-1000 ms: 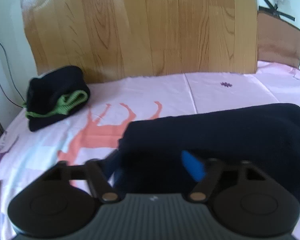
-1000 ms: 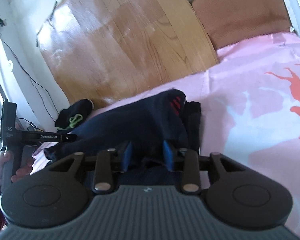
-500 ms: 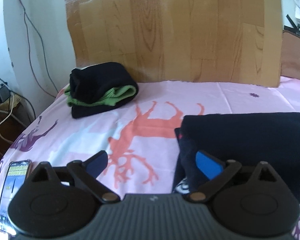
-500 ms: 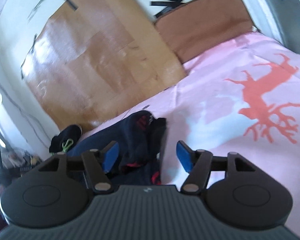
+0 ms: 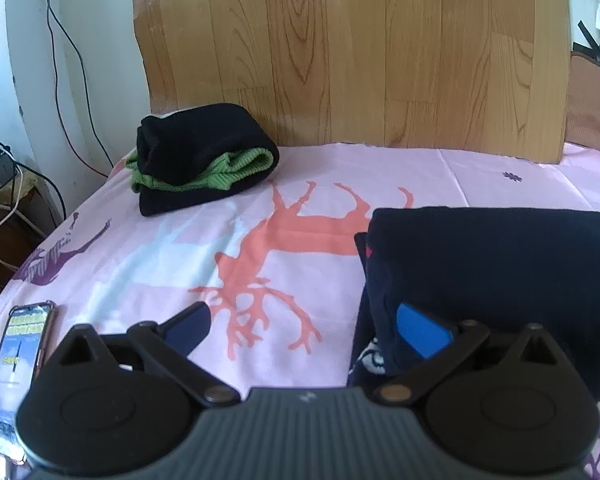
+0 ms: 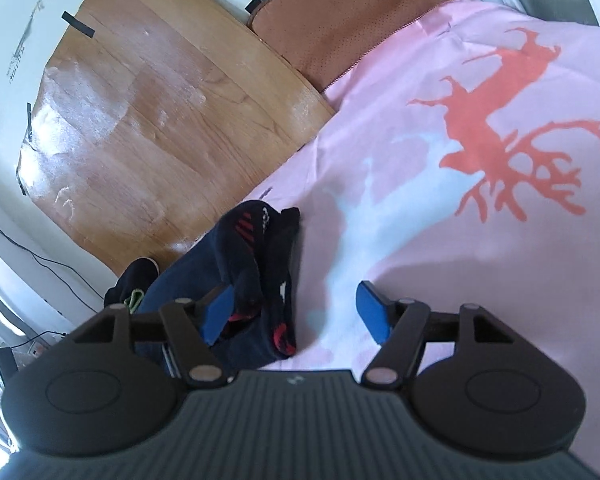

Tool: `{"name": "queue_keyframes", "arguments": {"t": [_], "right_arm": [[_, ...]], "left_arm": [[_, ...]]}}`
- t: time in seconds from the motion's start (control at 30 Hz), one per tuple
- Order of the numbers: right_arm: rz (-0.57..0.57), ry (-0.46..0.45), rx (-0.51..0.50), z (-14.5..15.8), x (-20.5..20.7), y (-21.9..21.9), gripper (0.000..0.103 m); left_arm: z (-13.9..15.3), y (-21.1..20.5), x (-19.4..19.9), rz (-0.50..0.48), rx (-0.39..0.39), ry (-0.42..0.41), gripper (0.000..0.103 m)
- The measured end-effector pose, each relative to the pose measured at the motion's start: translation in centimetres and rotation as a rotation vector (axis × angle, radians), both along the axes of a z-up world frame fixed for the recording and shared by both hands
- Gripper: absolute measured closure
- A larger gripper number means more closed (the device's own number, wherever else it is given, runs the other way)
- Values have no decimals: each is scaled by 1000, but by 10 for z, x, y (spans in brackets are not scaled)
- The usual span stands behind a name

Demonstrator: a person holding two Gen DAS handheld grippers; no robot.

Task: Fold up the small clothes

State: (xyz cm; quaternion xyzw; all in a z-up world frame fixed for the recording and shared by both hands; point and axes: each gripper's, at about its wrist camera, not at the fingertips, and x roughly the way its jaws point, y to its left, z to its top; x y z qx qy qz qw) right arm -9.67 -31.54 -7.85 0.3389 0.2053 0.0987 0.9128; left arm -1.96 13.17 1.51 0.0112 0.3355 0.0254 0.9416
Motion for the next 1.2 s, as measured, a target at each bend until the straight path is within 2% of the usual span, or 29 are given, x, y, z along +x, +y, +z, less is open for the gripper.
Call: {"name": "queue_keyframes", "arguments": {"t": [0.6, 0.77, 0.93, 1.1, 1.2], "right_arm": [[-4, -28, -27, -1, -2, 3, 30], [3, -39, -10, 0, -1, 2, 24], [15, -29, 12, 1, 1, -1, 21], [53, 26, 69, 6, 9, -8, 20], [84, 47, 108, 9, 14, -10, 20]], "left_arm": [[-12, 6, 6, -10, -45, 31, 0], [-12, 10, 8, -18, -79, 45, 0], [-10, 17, 12, -42, -139, 76, 0], [-6, 33, 18, -87, -281, 114, 0], [-3, 37, 24, -98, -333, 121, 0]]}}
